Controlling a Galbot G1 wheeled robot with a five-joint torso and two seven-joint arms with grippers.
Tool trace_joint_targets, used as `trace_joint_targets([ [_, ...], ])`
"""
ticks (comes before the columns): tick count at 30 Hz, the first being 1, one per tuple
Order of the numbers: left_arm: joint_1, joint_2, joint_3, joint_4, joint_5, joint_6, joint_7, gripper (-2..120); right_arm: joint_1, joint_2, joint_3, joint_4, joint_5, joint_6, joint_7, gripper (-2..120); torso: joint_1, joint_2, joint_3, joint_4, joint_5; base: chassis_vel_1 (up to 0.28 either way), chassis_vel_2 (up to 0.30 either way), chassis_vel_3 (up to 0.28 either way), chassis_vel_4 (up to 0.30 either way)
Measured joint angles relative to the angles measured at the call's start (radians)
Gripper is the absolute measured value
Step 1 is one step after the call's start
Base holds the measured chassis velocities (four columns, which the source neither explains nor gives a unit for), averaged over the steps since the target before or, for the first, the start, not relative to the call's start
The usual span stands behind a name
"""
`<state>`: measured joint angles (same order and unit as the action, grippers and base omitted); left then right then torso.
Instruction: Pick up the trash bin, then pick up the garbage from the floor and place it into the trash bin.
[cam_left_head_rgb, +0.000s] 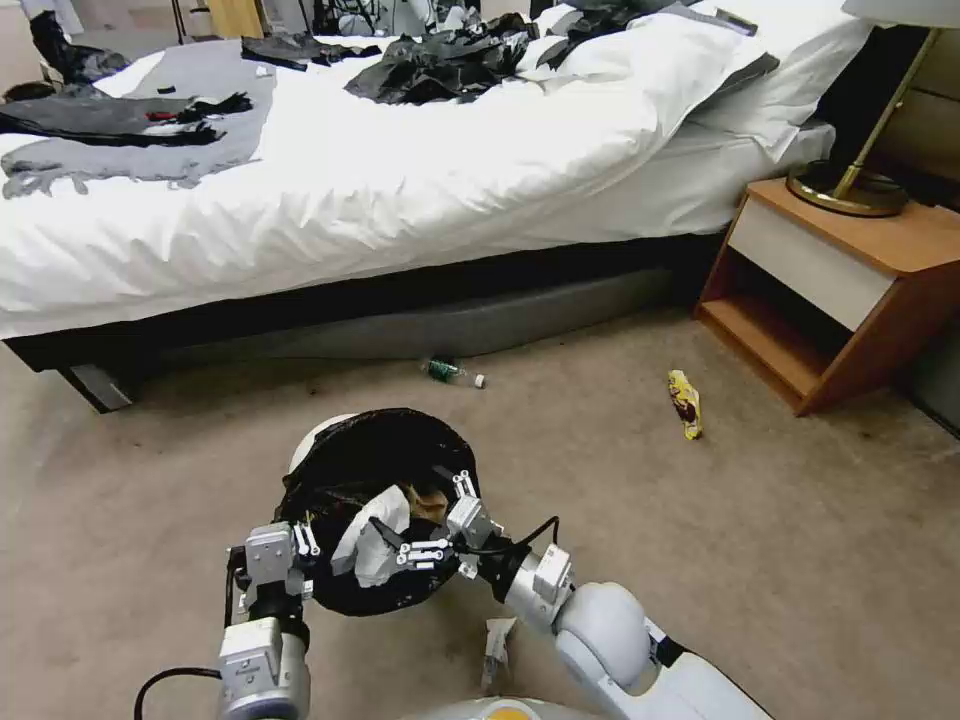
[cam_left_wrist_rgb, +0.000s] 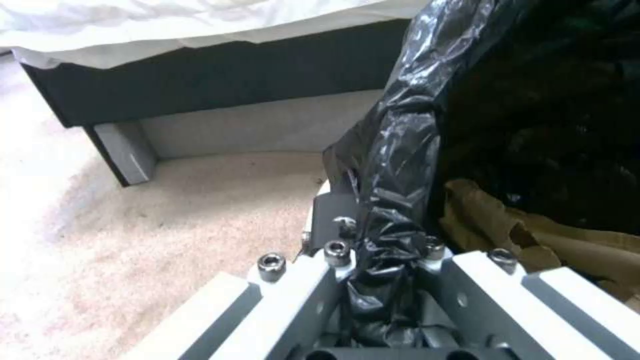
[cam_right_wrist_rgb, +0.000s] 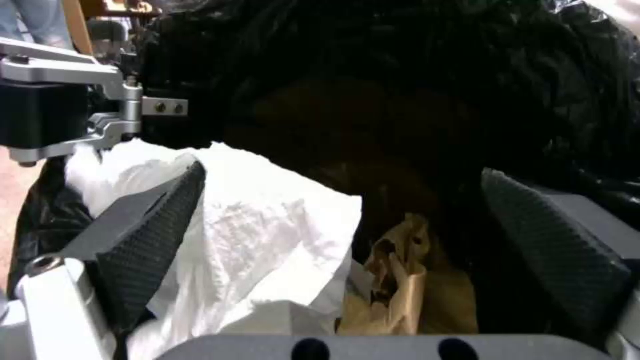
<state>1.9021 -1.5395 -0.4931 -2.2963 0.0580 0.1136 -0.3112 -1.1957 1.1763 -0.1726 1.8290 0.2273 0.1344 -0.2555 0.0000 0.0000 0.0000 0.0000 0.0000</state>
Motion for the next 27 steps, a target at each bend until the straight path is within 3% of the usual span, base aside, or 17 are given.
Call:
trace_joint_targets([
  [12,-0.005,0.001,-0.001,0.001,-0.003,0.003,0.001,0,-0.022,-0.028,0.033,0.039,-0.026,-0.039,0.002,100,0.000,0.000,0.000,0.0000,0.0000,0.000,0.000,0.000,0.000],
  [23,-0.004,0.001,-0.002,0.000,-0.003,0.003,0.002,0,-0.037,-0.038,0.059,0.118,-0.045,-0.233,0.130,100,0.000,0.000,0.000,0.0000,0.0000,0.000,0.000,0.000,0.000],
  [27,-0.004,0.001,-0.005,0.000,-0.003,0.003,-0.003,0,-0.037,-0.040,0.067,0.127,-0.041,-0.260,0.155,100,0.000,0.000,0.000,0.0001,0.0001,0.000,0.000,0.000,0.000],
])
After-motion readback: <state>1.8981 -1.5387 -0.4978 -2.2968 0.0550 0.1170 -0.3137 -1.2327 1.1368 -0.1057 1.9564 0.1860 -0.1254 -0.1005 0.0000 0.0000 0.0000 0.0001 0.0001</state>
